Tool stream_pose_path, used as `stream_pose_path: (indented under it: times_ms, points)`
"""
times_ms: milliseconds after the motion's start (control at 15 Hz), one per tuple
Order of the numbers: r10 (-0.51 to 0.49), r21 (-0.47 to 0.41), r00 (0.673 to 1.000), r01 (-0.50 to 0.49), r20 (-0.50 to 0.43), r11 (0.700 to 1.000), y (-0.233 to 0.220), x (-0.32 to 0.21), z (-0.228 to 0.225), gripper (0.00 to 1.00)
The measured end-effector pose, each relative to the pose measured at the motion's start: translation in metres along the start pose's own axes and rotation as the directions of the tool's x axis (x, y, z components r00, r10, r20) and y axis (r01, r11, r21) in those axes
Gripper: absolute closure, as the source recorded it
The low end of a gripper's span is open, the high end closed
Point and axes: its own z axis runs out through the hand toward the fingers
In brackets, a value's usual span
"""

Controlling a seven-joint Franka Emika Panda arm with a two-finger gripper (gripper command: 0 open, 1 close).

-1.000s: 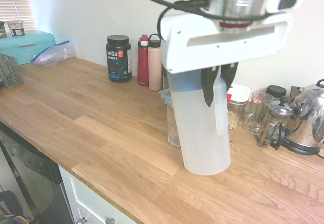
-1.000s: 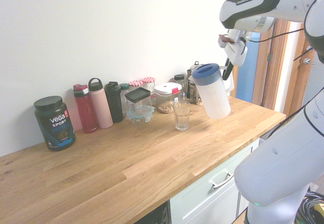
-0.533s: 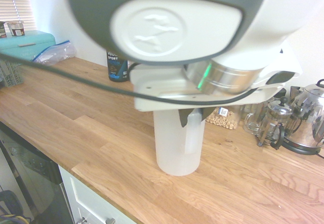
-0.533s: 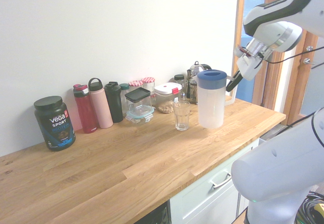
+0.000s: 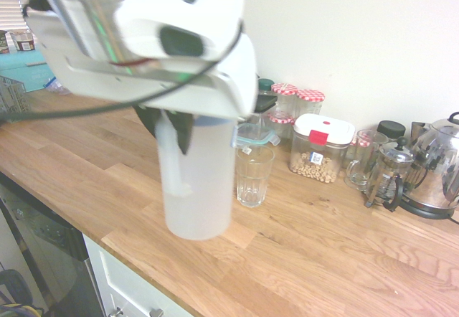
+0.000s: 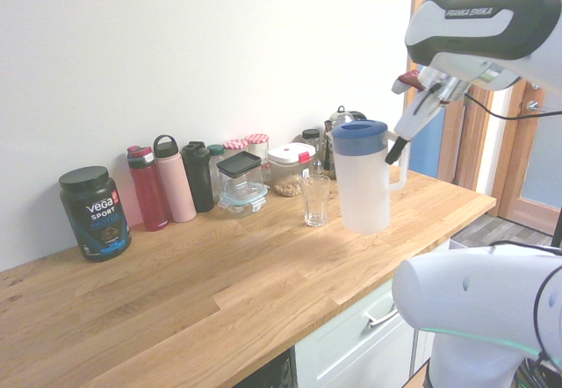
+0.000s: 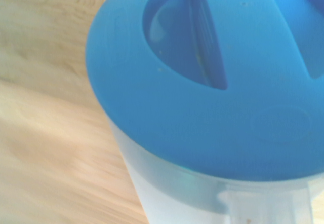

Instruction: Pour me some water

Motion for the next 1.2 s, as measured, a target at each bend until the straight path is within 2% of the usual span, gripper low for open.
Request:
stream_pose_path:
  times_ms: [200,400,733,1000,1200]
  points:
    - [0.157,0.019,0.987,-0.156,-0.045,0.988,-0.078,-0.038,-0.010,1.00]
    - [0.272,0.080,0.955,-0.264,-0.114,0.961,-0.131,-0.063,-0.002,1.00]
    - [0.231,0.095,0.961,-0.218,-0.154,0.971,-0.217,-0.107,0.059,1.00]
    - [0.215,0.111,0.961,-0.198,-0.175,0.974,-0.255,-0.109,0.097,1.00]
    - [0.218,0.111,0.967,-0.204,-0.136,0.973,-0.273,-0.097,0.123,1.00]
